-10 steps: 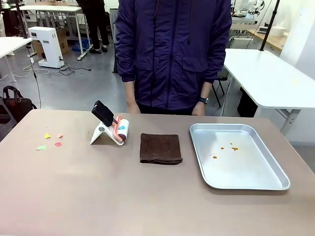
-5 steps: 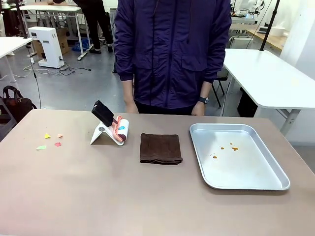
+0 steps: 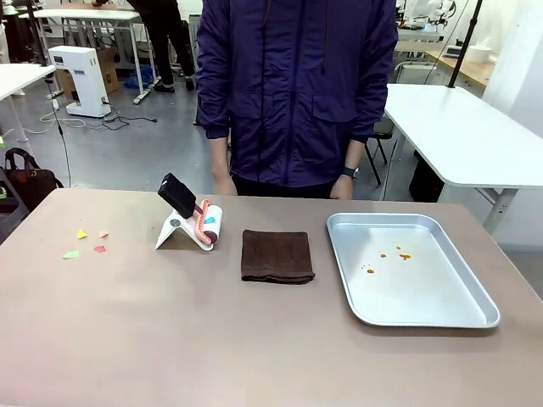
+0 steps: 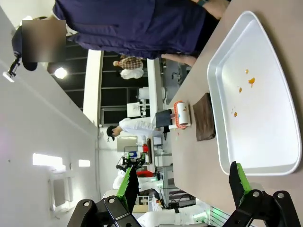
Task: Clean the surface of the table.
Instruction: Hold the Lint Roller with your left hand and the towel with your right hand.
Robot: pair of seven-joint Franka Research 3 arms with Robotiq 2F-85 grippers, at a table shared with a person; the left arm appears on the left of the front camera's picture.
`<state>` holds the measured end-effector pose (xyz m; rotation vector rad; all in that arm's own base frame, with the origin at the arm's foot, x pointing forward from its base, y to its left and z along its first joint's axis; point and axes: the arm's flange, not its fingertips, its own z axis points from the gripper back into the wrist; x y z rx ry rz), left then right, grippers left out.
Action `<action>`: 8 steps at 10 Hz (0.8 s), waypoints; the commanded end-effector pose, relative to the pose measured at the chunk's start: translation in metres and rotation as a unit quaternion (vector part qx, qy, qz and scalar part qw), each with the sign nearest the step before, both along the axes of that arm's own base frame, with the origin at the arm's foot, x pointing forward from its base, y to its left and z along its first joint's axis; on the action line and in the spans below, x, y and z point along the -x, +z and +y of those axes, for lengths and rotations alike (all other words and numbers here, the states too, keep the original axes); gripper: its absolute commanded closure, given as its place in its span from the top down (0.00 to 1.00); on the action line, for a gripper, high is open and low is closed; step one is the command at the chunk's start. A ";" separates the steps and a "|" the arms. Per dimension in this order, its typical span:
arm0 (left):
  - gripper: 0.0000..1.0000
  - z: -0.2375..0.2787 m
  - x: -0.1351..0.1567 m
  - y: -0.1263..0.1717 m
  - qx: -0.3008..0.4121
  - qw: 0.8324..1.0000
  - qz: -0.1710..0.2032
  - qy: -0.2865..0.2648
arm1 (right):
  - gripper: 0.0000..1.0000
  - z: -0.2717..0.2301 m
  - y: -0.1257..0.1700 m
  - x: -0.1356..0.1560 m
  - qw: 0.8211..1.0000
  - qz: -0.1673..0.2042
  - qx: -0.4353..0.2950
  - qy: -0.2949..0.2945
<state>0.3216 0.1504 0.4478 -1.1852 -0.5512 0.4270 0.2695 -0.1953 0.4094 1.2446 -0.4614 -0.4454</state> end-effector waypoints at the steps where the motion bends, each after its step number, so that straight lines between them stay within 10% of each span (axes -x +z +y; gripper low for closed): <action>1: 1.00 0.001 0.000 0.000 0.001 1.000 -0.007 -0.006 | 1.00 -0.001 0.001 0.000 1.000 -0.006 -0.002 0.003; 5: 1.00 -0.020 -0.048 0.042 -0.085 0.991 -0.017 -0.106 | 1.00 0.071 0.045 -0.021 0.987 -0.057 0.151 -0.002; 8: 1.00 -0.060 -0.121 0.062 -0.153 0.973 0.042 -0.170 | 1.00 0.195 0.082 -0.081 0.950 -0.088 0.244 0.173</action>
